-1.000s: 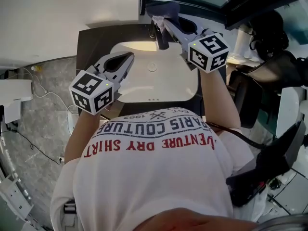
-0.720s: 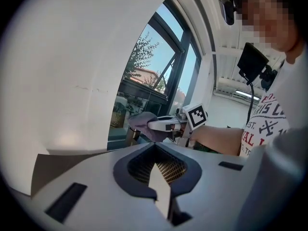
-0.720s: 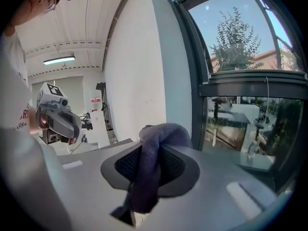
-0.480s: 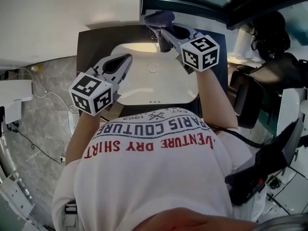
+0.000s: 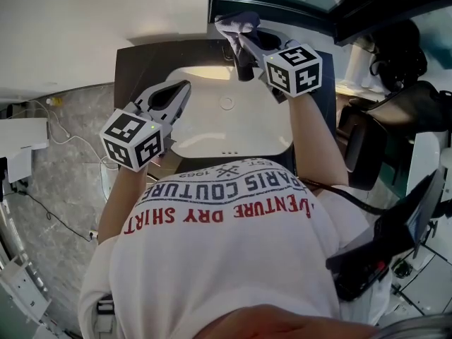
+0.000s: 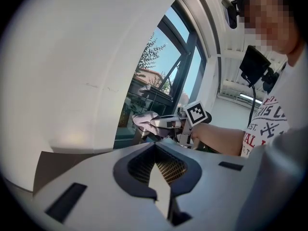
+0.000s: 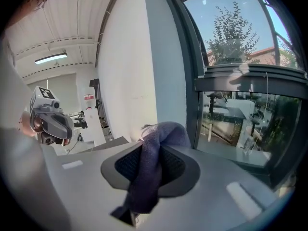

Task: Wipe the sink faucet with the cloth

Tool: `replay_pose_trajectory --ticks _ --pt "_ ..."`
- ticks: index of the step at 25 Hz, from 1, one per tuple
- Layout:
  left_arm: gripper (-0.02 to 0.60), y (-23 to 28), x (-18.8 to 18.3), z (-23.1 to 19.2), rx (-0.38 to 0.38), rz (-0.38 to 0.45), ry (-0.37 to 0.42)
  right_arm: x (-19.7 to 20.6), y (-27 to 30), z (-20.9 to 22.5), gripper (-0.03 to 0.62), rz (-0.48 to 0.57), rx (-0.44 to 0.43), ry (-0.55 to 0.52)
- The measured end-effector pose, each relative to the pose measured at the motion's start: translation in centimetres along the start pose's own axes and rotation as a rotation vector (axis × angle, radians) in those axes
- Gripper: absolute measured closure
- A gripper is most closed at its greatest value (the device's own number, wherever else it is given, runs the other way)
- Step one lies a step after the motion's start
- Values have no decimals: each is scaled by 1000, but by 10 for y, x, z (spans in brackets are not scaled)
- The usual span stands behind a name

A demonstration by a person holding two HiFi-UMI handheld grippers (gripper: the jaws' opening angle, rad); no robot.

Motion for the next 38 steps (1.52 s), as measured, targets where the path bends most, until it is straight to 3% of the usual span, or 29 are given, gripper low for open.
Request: replay_pose_trajectory --ticks 7,21,25,30,33,38 --pt "580 -3 2 -3 -7 0 -5 -10 13 11 522 -31 -1 -3" --pt "580 -7 1 11 2 -5 7 -23 26 32 522 0 86 -5" --pt "581 -7 -1 17 13 -2 16 -32 -1 19 522 91 115 -51" --pt "581 -4 -3 26 32 7 21 -47 -54 -11 522 201 89 -70" --pt "581 1 -4 34 49 8 28 -45 -82 -28 522 222 81 -97" --pt "580 6 -1 48 68 6 31 -14 -111 -48 522 209 59 -55"
Point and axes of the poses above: the fingertips, and each gripper's own axes: y forward along the fingers, z to its right, x out of its underside, the point moved 3 cm from there along -y, backward along the fingers, and after that the axes turned 7 degrees about -x, right-handed, at the moved point
